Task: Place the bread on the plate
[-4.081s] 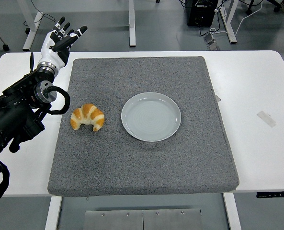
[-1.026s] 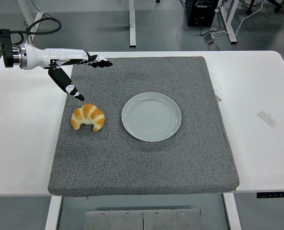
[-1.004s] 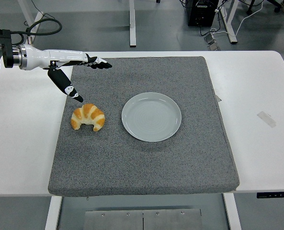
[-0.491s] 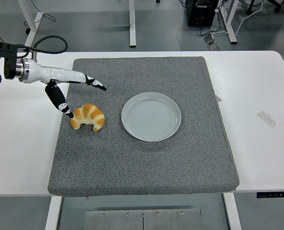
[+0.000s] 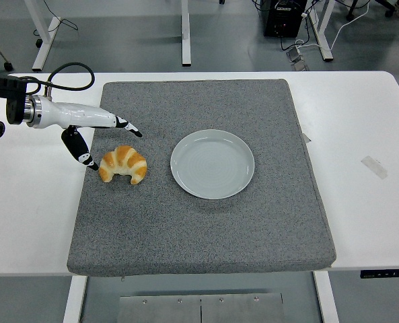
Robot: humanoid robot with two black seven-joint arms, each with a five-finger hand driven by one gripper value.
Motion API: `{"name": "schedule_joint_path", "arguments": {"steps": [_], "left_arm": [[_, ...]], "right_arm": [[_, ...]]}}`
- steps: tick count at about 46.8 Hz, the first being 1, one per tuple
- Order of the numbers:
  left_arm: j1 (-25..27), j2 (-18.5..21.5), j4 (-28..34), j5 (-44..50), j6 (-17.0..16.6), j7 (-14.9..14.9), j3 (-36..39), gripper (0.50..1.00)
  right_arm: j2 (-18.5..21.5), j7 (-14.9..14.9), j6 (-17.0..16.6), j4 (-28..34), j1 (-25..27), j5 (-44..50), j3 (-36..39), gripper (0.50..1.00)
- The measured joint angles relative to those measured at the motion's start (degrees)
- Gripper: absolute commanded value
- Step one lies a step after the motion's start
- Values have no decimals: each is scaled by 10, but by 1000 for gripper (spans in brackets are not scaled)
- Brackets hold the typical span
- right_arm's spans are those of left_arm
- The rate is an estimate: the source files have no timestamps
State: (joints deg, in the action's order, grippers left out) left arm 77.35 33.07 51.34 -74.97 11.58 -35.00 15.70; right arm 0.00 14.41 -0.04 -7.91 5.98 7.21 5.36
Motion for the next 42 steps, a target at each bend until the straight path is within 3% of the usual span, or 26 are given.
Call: {"name": "schedule_joint_path", "arguments": {"steps": [42], "left_arm": [[-49,-49,-34,6,-63,0,3,946]], "right_arm": [[0,0,0,0,0,0,0,1000]]}}
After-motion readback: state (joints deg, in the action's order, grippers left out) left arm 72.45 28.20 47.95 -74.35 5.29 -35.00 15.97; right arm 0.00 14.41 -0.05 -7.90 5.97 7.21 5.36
